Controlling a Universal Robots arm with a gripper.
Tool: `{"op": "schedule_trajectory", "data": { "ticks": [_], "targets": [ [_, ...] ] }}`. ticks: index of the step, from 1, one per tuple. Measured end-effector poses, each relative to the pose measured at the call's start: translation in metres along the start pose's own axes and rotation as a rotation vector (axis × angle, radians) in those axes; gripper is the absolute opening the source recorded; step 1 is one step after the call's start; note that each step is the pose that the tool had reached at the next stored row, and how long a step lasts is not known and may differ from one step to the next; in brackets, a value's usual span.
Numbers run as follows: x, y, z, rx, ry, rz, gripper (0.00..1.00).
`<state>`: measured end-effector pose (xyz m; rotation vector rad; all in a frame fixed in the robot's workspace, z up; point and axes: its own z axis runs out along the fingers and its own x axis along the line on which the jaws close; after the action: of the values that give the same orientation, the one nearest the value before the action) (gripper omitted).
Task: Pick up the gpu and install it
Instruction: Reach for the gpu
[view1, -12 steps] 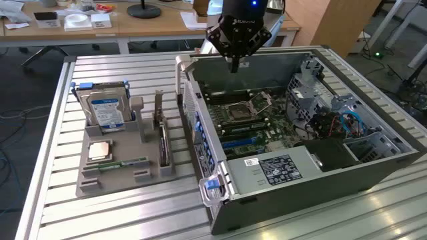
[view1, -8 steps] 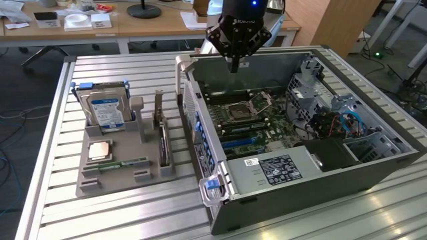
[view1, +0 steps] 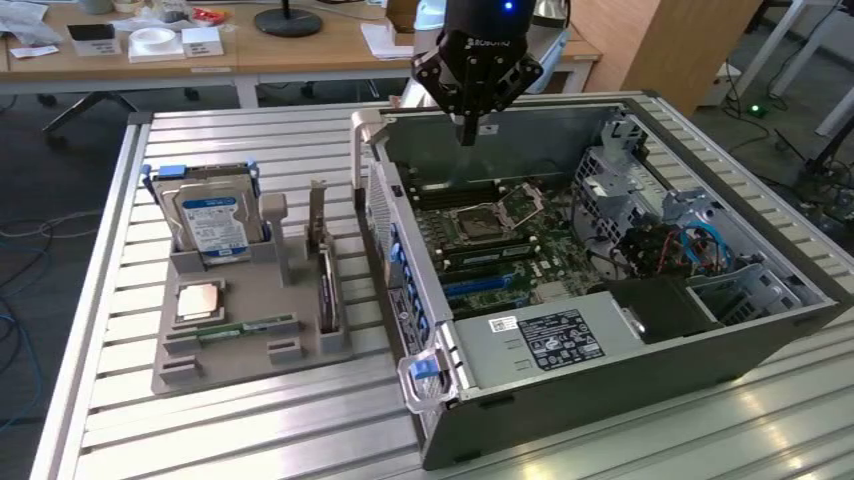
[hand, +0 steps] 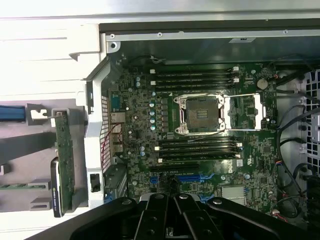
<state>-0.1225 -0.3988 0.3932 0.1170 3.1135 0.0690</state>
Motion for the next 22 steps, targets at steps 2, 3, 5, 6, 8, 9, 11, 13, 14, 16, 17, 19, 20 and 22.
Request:
{"op": "schedule_trajectory", "data": {
  "ticks": [2, 3, 5, 6, 8, 9, 11, 13, 14, 16, 17, 19, 20, 22],
  "targets": [
    [0.001, -0.0002, 0.0000, 0.0000, 0.0001, 0.000, 0.11],
    [0.002, -0.0002, 0.0000, 0.0002, 0.0002, 0.000, 0.11],
    [0.005, -0.0005, 0.0000, 0.0002, 0.0001, 0.000, 0.11],
    [0.007, -0.0006, 0.0000, 0.0001, 0.0001, 0.000, 0.11],
    [0.011, -0.0008, 0.0000, 0.0001, 0.0001, 0.000, 0.11],
    [0.012, -0.0010, 0.0000, 0.0001, 0.0001, 0.000, 0.11],
    [0.015, -0.0012, 0.0000, 0.0001, 0.0001, 0.000, 0.11],
    [0.017, -0.0014, 0.0000, 0.0001, 0.0001, 0.000, 0.11],
    [0.019, -0.0015, 0.0001, 0.0001, 0.0001, 0.000, 0.11],
    [0.022, -0.0017, 0.0001, 0.0001, 0.0001, 0.000, 0.11],
    [0.023, -0.0018, 0.0001, 0.0001, 0.0001, 0.000, 0.11],
    [0.026, -0.0020, 0.0002, 0.0000, 0.0001, 0.000, 0.11],
    [0.028, -0.0022, 0.0002, 0.0001, 0.0001, 0.000, 0.11],
    [0.031, -0.0024, 0.0002, 0.0001, 0.0002, 0.000, 0.11]
  ]
}}
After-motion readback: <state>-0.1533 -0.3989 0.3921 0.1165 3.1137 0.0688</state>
